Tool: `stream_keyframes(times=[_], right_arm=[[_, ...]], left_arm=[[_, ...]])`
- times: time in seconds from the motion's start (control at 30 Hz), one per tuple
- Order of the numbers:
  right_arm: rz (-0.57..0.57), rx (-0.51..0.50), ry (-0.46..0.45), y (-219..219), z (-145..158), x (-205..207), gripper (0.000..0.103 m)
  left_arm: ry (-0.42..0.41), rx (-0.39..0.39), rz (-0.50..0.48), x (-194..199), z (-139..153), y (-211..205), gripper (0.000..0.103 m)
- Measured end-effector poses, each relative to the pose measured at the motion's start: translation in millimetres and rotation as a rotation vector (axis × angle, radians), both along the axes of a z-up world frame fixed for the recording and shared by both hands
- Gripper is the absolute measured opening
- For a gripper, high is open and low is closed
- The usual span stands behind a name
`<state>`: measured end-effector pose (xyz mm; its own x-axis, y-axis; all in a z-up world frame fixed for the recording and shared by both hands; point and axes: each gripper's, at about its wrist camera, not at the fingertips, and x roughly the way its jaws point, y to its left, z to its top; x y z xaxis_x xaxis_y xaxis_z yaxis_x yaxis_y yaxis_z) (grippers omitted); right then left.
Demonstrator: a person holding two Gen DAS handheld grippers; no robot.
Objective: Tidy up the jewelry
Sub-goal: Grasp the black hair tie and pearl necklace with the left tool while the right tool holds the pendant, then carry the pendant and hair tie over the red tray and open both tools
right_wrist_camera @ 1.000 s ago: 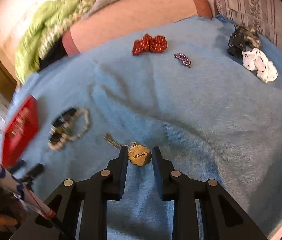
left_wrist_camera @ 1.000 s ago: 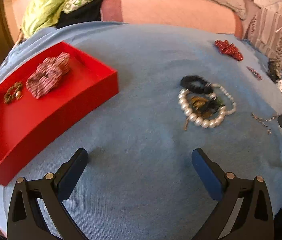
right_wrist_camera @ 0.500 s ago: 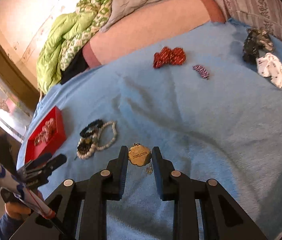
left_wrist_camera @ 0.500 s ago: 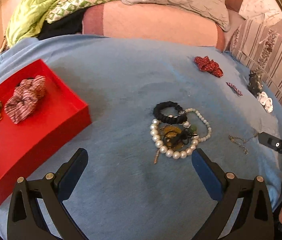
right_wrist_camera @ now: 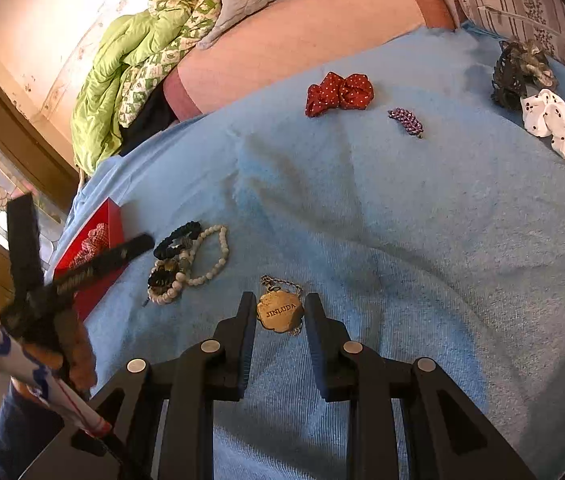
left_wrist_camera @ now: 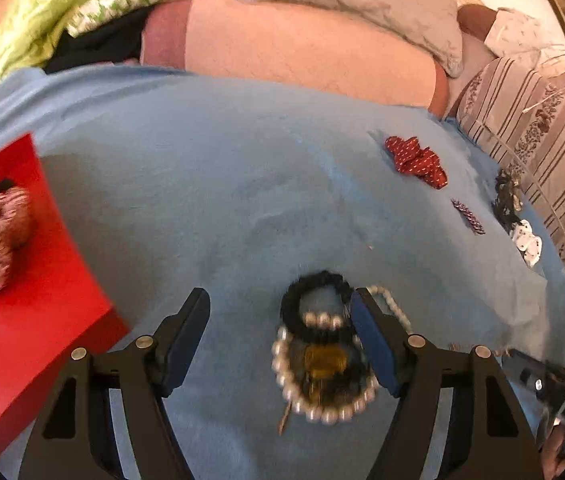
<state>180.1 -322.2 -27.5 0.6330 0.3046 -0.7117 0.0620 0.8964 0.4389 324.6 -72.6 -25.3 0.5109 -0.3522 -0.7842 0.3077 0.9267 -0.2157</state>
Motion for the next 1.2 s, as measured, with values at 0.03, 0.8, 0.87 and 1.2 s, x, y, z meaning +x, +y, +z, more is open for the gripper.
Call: stream_keyframes(times=[0.03,0.8,0.87,1.2], right_arm=[[0.001,0.002,0.002,-0.1,-0.4,0.5,0.026],[0.034,0.097,-0.170,8.3,59.8,-0.2,0.026],[0.056,0.104,-0.178,15.1,70.0,-0.4,0.026],[0.148,0.040,-0.218,53.1,123.7,10.8,0.026]], left_arm=[[0.027,0.008,-0.011,8.4,-6.1,-3.8,0.060],[-0.162,0.001,-0.077,-28.7,69.9,5.8,0.006],[-0.173,0.002,-0.071,-35.0,76.9,10.4,0.006],[-0.213,0.056,0.017,-64.2,110.9,52.7,0.006]])
